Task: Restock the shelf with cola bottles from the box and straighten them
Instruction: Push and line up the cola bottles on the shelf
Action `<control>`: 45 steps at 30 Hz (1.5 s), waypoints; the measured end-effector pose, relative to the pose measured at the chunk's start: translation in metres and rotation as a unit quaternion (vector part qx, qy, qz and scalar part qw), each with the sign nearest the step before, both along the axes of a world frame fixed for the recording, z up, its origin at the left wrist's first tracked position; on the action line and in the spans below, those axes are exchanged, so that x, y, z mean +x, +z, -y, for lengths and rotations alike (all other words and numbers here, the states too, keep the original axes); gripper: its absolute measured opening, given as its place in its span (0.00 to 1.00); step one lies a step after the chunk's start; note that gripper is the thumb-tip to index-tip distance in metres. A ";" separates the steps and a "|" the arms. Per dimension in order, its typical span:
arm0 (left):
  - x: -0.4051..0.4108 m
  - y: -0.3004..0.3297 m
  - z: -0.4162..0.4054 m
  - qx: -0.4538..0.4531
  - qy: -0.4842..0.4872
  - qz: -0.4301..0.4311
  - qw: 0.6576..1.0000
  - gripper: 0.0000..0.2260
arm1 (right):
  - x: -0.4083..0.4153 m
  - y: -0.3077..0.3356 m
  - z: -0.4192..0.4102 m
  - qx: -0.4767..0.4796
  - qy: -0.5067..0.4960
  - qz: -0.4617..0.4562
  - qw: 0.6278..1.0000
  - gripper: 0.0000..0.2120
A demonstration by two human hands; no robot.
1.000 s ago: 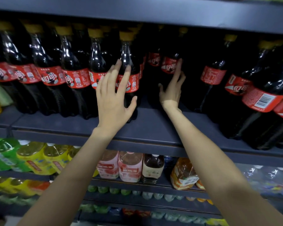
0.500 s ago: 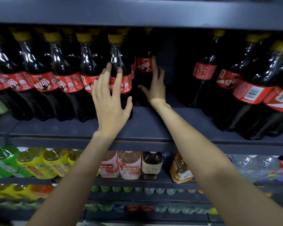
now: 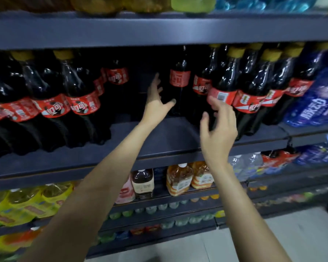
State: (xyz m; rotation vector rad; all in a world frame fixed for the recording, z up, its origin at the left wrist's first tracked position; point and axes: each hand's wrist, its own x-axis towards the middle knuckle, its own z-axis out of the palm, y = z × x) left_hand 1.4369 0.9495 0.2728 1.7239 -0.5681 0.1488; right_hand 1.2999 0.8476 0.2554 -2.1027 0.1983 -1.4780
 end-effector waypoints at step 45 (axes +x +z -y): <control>-0.004 -0.016 -0.048 0.069 0.375 0.086 0.920 0.40 | 0.074 -0.016 -0.052 0.179 0.280 -0.107 0.937 0.40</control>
